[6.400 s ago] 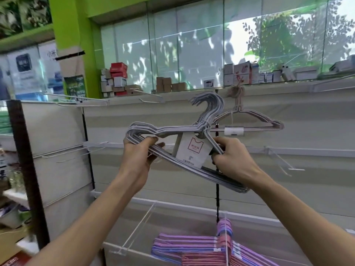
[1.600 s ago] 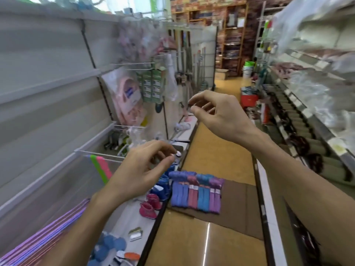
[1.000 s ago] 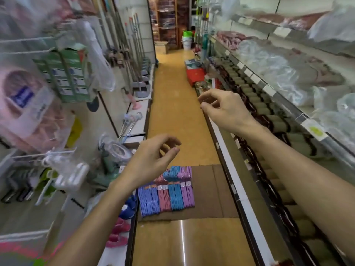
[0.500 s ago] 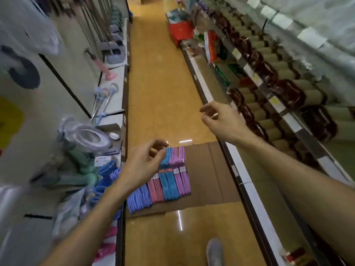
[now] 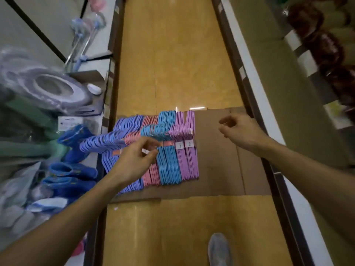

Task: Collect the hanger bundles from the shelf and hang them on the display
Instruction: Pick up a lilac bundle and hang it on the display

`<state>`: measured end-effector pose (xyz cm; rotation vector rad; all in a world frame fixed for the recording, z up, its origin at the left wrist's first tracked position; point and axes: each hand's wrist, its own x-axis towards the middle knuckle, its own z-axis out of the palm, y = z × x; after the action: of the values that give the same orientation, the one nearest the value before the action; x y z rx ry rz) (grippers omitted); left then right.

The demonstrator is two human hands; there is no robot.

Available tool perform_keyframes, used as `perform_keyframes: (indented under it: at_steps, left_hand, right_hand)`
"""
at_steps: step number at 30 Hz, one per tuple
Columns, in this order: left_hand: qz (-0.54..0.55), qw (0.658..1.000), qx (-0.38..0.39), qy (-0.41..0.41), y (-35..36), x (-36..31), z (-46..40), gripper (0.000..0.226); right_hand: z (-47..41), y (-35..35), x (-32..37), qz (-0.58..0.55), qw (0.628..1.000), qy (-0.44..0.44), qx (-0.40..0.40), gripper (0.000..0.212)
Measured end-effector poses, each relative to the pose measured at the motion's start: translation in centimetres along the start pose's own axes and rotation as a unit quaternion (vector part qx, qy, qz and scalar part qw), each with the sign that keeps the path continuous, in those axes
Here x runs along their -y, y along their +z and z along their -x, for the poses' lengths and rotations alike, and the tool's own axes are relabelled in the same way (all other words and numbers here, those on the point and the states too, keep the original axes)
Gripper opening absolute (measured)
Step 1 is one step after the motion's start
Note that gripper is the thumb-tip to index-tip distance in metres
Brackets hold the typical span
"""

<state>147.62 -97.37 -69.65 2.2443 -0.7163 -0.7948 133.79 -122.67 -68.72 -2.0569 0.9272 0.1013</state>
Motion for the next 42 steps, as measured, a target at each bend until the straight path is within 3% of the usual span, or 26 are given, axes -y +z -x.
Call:
perform_keyframes:
  at_steps: [6, 16, 19, 22, 25, 31, 37, 42]
  left_hand:
    - [0.002, 0.999, -0.002, -0.033, 6.9, 7.7, -6.8, 0.014]
    - [0.122, 0.99, -0.063, -0.023, 16.9, 17.0, -14.8, 0.027]
    - [0.133, 0.987, -0.088, 0.001, 18.5, 18.0, -16.9, 0.031]
    - [0.171, 0.978, -0.12, 0.012, 19.6, 18.8, -18.4, 0.031]
    - [0.228, 0.964, -0.135, 0.007, 20.3, 19.4, -19.3, 0.032]
    - [0.206, 0.968, -0.138, 0.019, 20.0, 19.7, -20.4, 0.039]
    - [0.21, 0.97, -0.121, 0.017, 20.5, 19.4, -20.2, 0.047]
    - [0.216, 0.967, -0.136, 0.006, 21.1, 18.7, -21.0, 0.047]
  right_hand:
    - [-7.1, 9.4, -10.2, 0.016, 0.997, 0.048, 0.05, 0.034]
    - [-15.4, 22.2, -22.2, -0.038, 0.991, 0.089, 0.094, 0.043]
    - [-17.1, 25.2, -24.0, -0.092, 0.988, 0.088, 0.09, 0.053]
    - [-18.5, 27.9, -25.0, -0.175, 0.974, 0.094, 0.107, 0.044]
    - [-19.7, 30.2, -25.7, -0.24, 0.958, 0.087, 0.128, 0.05]
    - [-21.5, 33.3, -26.2, -0.421, 0.886, 0.095, 0.169, 0.045]
    - [-21.5, 33.6, -26.3, -0.456, 0.874, 0.089, 0.141, 0.037]
    - [-21.4, 32.3, -26.8, -0.447, 0.88, 0.081, 0.14, 0.043]
